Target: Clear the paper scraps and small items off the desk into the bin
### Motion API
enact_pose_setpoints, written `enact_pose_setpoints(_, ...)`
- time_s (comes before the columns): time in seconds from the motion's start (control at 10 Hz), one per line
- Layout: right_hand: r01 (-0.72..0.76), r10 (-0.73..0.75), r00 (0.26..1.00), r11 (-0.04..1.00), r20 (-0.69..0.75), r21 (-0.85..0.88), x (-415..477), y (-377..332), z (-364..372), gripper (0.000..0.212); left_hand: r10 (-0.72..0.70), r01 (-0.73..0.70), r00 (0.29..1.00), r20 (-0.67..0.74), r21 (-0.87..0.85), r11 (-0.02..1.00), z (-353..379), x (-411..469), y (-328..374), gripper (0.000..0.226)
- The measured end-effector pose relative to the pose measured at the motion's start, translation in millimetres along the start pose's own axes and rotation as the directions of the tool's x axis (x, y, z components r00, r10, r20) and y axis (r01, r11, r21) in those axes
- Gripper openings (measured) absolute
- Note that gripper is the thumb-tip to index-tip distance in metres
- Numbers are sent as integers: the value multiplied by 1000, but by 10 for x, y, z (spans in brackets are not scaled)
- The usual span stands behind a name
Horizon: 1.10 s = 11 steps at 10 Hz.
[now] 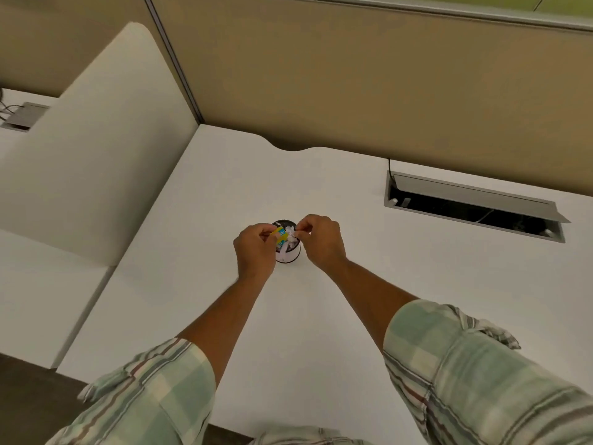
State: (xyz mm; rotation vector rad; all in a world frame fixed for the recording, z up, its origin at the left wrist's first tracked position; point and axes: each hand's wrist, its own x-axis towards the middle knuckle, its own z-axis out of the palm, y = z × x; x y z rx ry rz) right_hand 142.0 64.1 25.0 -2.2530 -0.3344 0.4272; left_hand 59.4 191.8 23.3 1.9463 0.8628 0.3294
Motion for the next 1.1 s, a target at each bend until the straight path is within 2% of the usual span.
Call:
enact_pose_setpoints(0.2, 7, 2, 998, 991, 64, -137, 208, -152, 74, 22, -6, 5, 1000, 11, 111, 994, 14, 253, 12, 14)
enact_pose_setpoints(0.3, 17, 1, 996, 977, 87, -212, 220, -174, 104, 20, -6, 1, 1000, 25, 163, 987, 33, 279, -8, 17)
enact_pose_setpoints(0.5, -10, 20, 998, 987, 61, -158, 182, -150, 127, 6, -38, 34, 999, 26, 149, 988, 46, 297, -50, 21)
enact_pose_setpoints(0.6, -9, 18, 998, 988, 55, -155, 161, -158, 112, 13, -24, 21, 999, 21, 162, 987, 35, 290, -63, 18)
enact_pose_setpoints(0.7, 16, -6, 998, 987, 59, -160, 129, -138, 55, 19, 36, -46, 998, 57, 179, 983, -14, 235, -76, 19)
enact_pose_setpoints(0.8, 38, -28, 998, 983, 60, -182, 79, -106, 22, 15, 113, -136, 988, 107, 241, 961, -21, 131, -104, 23)
enact_pose_setpoints(0.9, 122, -93, 991, 933, 100, -338, -14, -58, -49, 20, 187, -244, 966, 179, 390, 888, -22, 13, -120, 36)
enact_pose_setpoints(1.0, 228, -183, 973, 856, 139, -465, -124, -6, -100, 31, 209, -275, 960, 185, 487, 829, -17, -73, -140, 48)
enact_pose_setpoints(1.1, 303, -292, 949, 754, 116, -582, -279, 95, -222, 34, 336, -425, 905, 261, 602, 676, -9, -215, -106, 57)
